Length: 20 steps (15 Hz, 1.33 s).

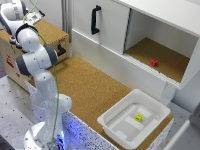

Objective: Push down the blue button to turn on the blue light

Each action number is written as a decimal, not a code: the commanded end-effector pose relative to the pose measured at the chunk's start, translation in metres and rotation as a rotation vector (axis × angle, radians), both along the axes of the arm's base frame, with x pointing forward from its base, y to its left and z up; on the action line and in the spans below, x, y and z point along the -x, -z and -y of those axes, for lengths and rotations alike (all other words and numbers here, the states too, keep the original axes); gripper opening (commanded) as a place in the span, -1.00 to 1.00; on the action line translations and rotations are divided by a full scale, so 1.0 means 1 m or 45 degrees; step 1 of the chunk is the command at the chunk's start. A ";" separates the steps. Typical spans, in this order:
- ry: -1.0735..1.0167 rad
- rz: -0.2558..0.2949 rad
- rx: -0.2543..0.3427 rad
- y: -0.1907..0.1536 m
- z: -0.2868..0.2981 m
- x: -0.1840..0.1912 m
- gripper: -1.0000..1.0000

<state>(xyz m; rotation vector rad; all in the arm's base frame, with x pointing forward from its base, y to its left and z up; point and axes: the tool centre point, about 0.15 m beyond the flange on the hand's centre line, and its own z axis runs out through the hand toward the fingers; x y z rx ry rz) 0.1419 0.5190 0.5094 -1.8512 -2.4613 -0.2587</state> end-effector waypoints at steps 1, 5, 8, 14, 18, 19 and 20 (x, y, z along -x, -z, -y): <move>-0.022 -0.024 0.209 0.008 -0.041 -0.016 -1.00; 0.121 0.007 0.262 0.008 -0.041 -0.040 -1.00; 0.201 0.015 0.274 0.007 -0.037 -0.045 -1.00; 0.251 -0.041 0.250 0.010 -0.040 -0.034 -1.00; 0.245 -0.036 0.287 0.016 -0.036 -0.030 -1.00; 0.245 -0.034 0.288 0.016 -0.037 -0.030 -1.00; 0.257 -0.034 0.284 0.015 -0.037 -0.030 -1.00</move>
